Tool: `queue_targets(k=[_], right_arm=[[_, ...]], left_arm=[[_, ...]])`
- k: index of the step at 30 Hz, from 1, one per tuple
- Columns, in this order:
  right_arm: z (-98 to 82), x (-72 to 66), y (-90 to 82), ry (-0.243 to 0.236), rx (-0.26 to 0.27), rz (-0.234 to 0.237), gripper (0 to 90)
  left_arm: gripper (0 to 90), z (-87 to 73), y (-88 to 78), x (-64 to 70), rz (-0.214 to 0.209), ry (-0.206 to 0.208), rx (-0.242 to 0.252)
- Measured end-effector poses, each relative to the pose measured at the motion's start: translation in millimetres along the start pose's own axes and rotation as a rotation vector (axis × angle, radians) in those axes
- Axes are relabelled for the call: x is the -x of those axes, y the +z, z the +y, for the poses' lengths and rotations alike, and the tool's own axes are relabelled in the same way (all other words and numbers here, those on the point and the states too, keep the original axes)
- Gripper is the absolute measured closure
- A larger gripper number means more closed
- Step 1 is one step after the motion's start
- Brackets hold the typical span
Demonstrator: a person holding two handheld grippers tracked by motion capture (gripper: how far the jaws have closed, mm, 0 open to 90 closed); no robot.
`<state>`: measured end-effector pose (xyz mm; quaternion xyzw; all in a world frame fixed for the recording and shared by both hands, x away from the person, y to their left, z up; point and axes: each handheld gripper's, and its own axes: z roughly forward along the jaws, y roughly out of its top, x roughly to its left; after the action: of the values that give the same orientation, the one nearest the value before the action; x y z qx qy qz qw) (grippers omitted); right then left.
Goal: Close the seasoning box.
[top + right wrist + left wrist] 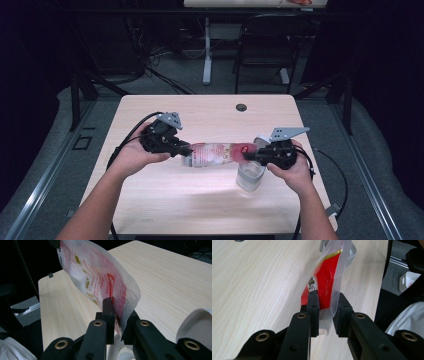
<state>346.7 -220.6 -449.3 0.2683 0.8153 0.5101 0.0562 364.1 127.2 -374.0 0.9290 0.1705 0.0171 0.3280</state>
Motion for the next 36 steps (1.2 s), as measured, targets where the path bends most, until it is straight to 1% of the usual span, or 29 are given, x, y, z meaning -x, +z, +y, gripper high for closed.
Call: queue_targets(k=[8,14,16,21,25,29,36], right_arm=[[-2.1,3.6,-6.8,0.015,0.009,-0.012,80.3],[-3.7,6.1,-11.7,0.012,0.0,-0.028,83.3],[-4.3,7.1,-13.0,0.014,0.001,-0.034,84.3],[-3.8,6.2,-14.5,-0.001,-0.002,-0.052,85.6],[-3.5,6.4,-16.4,-0.005,0.002,-0.057,85.9],[-3.9,6.7,-17.7,-0.001,-0.001,-0.048,86.6],[-4.6,8.1,-19.4,0.004,-0.003,-0.042,87.0]], left_arm=[[77.9,3.7,-0.2,-0.6,-0.007,0.005,-0.004],[78.1,6.2,0.1,-0.2,-0.016,-0.007,-0.007],[78.4,7.1,-0.2,0.9,-0.016,-0.002,-0.009],[79.1,9.2,-0.5,1.6,-0.03,0.003,-0.015],[79.4,10.2,0.2,2.7,-0.041,-0.001,-0.012],[79.4,12.0,-0.6,3.2,-0.033,0.009,-0.021],[79.2,16.6,-1.3,5.4,-0.023,0.008,-0.022]])
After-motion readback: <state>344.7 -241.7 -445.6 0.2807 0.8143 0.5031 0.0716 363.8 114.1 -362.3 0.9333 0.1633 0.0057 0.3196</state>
